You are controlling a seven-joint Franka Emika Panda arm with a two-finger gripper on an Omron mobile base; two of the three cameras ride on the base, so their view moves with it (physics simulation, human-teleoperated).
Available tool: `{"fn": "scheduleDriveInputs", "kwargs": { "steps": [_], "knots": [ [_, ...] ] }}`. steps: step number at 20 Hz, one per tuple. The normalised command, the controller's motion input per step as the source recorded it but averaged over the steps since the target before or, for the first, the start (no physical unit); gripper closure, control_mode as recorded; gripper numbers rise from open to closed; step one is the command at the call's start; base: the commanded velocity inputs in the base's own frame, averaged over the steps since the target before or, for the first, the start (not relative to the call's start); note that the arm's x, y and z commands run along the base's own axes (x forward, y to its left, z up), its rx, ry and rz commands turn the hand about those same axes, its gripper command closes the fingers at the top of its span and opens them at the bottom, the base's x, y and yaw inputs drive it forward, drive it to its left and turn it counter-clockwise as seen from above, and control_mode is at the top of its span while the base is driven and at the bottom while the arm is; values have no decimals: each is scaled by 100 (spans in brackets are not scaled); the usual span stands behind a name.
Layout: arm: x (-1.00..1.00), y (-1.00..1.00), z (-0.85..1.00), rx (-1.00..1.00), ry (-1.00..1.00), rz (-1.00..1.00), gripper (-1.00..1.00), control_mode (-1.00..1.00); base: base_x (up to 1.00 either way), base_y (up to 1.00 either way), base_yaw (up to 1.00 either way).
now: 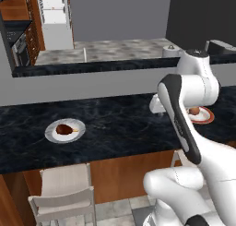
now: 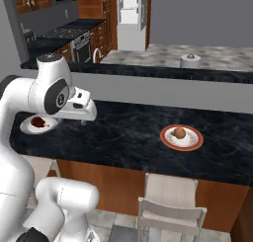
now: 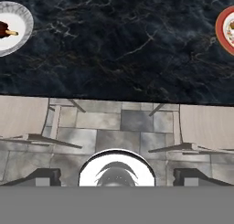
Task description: Transport the steak and onion to the fridge. Place the steak on the rack containing meat and place the onion on the rack containing the vegetable, ensuring meats and vegetables are on different racks.
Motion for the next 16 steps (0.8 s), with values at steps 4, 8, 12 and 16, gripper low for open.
{"fn": "scheduleDriveInputs", "kwargs": {
  "steps": [4, 8, 12, 16],
  "knots": [
    [-45, 10, 0, 0, 0, -3, -100, -100, 0, 0, 0],
    [-59, 9, 2, 0, -1, -3, -100, -100, 0, 0, 0],
    [-57, 23, 11, 0, -5, -2, -100, -100, 0, 0, 0],
    [-43, 43, 8, 0, -3, -2, -100, 100, -17, 17, -1]
  ]
}}
